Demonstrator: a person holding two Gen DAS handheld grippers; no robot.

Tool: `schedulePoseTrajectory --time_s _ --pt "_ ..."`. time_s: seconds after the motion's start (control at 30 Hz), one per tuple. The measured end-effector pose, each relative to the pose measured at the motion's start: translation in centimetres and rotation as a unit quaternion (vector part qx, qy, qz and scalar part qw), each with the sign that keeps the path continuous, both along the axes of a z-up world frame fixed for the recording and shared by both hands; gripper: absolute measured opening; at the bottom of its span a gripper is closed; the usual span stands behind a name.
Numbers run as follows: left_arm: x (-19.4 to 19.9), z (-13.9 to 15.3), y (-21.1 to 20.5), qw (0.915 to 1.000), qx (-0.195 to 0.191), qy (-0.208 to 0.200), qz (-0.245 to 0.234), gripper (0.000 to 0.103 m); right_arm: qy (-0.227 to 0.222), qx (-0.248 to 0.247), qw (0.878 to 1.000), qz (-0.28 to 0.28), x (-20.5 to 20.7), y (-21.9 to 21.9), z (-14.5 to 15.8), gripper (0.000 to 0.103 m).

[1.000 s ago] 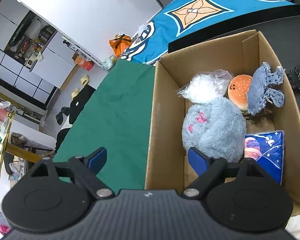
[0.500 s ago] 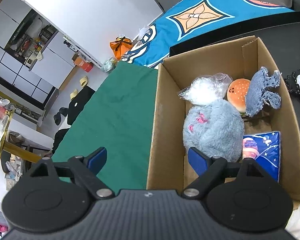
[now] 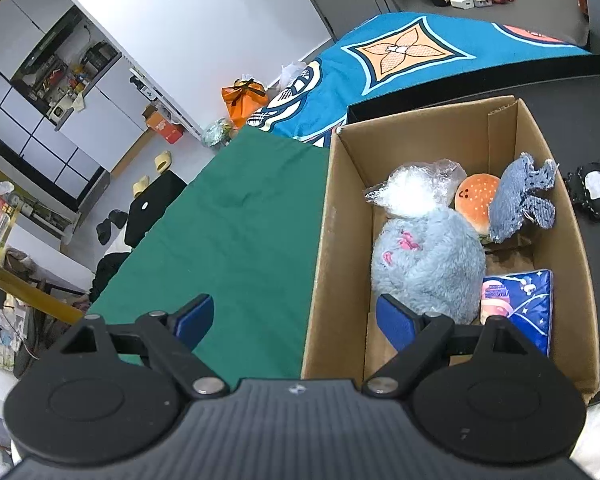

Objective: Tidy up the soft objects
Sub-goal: 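Close the right gripper on the white cloth bundle and lift it, then carry the white bundle with the right gripper and release it into the box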

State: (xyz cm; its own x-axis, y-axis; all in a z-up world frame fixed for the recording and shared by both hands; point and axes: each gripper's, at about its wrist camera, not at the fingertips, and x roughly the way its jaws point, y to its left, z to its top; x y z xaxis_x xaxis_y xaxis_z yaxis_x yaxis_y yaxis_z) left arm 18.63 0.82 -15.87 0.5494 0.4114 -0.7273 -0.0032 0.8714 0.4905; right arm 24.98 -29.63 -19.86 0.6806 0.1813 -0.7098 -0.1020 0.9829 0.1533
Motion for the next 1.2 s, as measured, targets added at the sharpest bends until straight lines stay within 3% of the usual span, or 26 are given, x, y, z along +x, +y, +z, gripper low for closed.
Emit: schedulePoseTrajectory --time_s 0.5,1.2 --pt "-0.8 0.8 1.4 0.9982 -0.058 -0.011 -0.004 0.087 -0.021 -0.007 1.0 0.021 -2.9 2.0 3.6 0.048" --pt "-1.0 0.6 3.5 0.9907 -0.136 0.002 -0.003 0.081 -0.027 0.007 0.997 0.074 -5.6 9.7 7.7 0.049"
